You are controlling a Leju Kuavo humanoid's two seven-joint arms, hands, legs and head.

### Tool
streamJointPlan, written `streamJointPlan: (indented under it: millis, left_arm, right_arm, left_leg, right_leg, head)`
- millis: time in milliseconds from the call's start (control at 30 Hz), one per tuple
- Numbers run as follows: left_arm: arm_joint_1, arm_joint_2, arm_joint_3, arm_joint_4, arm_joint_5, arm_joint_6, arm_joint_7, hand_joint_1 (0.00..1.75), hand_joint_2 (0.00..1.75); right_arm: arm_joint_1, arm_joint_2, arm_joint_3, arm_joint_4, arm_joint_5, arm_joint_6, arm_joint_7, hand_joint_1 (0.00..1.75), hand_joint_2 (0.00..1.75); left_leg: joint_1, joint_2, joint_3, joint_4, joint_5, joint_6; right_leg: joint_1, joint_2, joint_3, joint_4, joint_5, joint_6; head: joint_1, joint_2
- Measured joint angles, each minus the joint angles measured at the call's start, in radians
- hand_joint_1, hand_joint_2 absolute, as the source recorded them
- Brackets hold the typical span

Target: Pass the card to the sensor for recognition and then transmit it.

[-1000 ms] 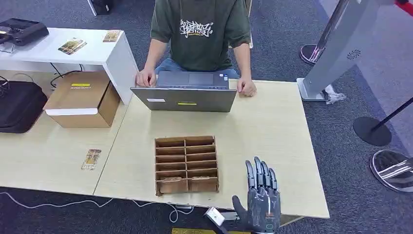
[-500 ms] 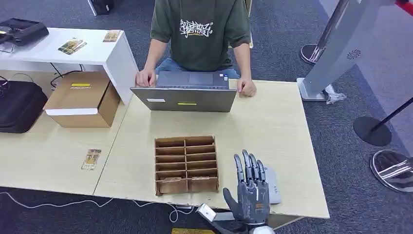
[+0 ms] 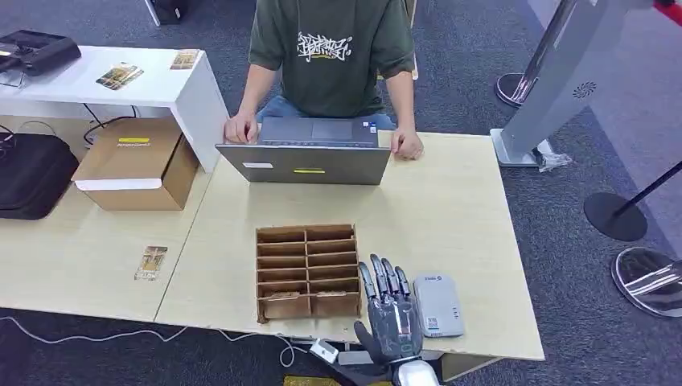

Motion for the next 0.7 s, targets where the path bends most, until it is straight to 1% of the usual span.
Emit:
streamJointPlan:
  millis: [67, 167, 300, 467, 700]
  left_arm:
    - [0.0, 0.0, 0.001, -0.002, 0.0, -0.001, 0.001, 0.0, 0.0]
    - [0.001, 0.0, 0.004, -0.005, 0.0, -0.001, 0.002, 0.0, 0.0]
    - [0.001, 0.0, 0.01, -0.009, 0.0, -0.002, 0.002, 0.0, 0.0]
    - [0.001, -0.002, 0.019, -0.013, 0.001, -0.003, 0.003, 0.0, 0.0]
    - [0.001, -0.005, 0.024, -0.018, -0.006, -0.008, 0.002, 0.0, 0.0]
  right_arm:
    - [0.001, -0.001, 0.003, -0.003, 0.004, 0.043, 0.018, 0.0, 1.75]
    - [0.007, -0.006, 0.007, -0.03, 0.012, 0.088, 0.042, 0.0, 1.75]
    - [0.02, -0.015, 0.012, -0.08, 0.022, 0.125, 0.062, 0.0, 1.75]
    - [0.037, -0.026, 0.018, -0.142, 0.02, 0.18, 0.069, 0.0, 1.75]
    - [0.039, -0.041, 0.039, -0.192, 0.016, 0.21, 0.077, 0.0, 1.75]
  left_leg:
    - [0.0, 0.0, 0.0, 0.0, 0.0, 0.0]
    - [0.0, 0.0, 0.0, 0.0, 0.0, 0.0]
    - [0.0, 0.0, 0.0, 0.0, 0.0, 0.0]
    - [0.0, 0.0, 0.0, 0.0, 0.0, 0.0]
    - [0.0, 0.0, 0.0, 0.0, 0.0, 0.0]
  right_leg:
    - [0.0, 0.0, 0.0, 0.0, 0.0, 0.0]
    - [0.0, 0.0, 0.0, 0.0, 0.0, 0.0]
    - [0.0, 0.0, 0.0, 0.0, 0.0, 0.0]
    - [0.0, 0.0, 0.0, 0.0, 0.0, 0.0]
    - [0.0, 0.0, 0.0, 0.0, 0.0, 0.0]
  head:
    - [0.0, 0.0]
    - [0.0, 0.0]
    - [0.0, 0.0]
    - [0.0, 0.0]
    - [0.0, 0.0]
